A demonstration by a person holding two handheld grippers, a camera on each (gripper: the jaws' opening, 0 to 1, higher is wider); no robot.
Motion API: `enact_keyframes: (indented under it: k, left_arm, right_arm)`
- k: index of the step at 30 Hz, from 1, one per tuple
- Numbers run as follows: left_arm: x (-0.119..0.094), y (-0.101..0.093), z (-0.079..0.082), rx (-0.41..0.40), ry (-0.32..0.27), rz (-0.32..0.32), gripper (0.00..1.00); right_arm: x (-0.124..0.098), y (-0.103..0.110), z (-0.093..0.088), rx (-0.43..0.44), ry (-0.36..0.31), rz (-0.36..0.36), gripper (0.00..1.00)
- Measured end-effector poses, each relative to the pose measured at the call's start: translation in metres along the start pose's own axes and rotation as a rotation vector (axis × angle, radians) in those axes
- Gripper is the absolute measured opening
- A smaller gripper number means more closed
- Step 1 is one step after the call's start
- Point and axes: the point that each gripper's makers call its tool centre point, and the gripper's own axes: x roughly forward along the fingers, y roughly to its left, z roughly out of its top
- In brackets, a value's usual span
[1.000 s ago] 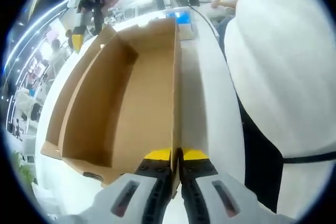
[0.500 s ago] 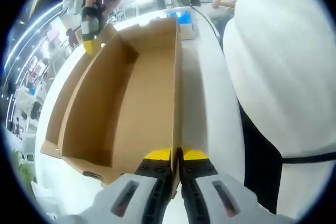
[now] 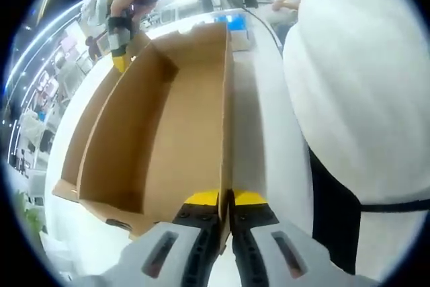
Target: Operate the shoe box by opening the lid, removing the specified soft item, and placing it in the target area until the item is outside and the box remains undamaged.
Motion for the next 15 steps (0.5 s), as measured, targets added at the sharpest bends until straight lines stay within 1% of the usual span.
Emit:
enact_keyframes:
  k: [3,6,10,12,14,15]
  left_arm:
    - [0.0,0.0,0.0,0.0,0.0,-0.001,0.04]
    - [0.0,0.0,0.0,-0.001,0.0,-0.001,0.04]
    - [0.0,0.0,0.0,-0.001,0.0,-0.003,0.04]
    - [0.0,0.0,0.0,-0.001,0.0,-0.005,0.04]
    - [0.001,0.0,0.0,0.0,0.001,-0.005,0.04]
    - [0.001,0.0,0.0,-0.001,0.001,-0.006,0.04]
  right_arm:
    - [0.001,-0.005,0.001,0.018,0.002,-0.007,0.36]
    - [0.002,-0.01,-0.002,0.023,0.013,-0.027,0.32]
    - [0.002,-0.016,-0.002,0.053,0.013,-0.033,0.3]
    - [0.004,-0.018,-0.002,0.071,0.015,-0.026,0.29]
    - [0.003,-0.017,-0.004,0.081,0.018,-0.018,0.24]
    - [0.003,-0.014,-0.005,0.107,0.024,0.006,0.21]
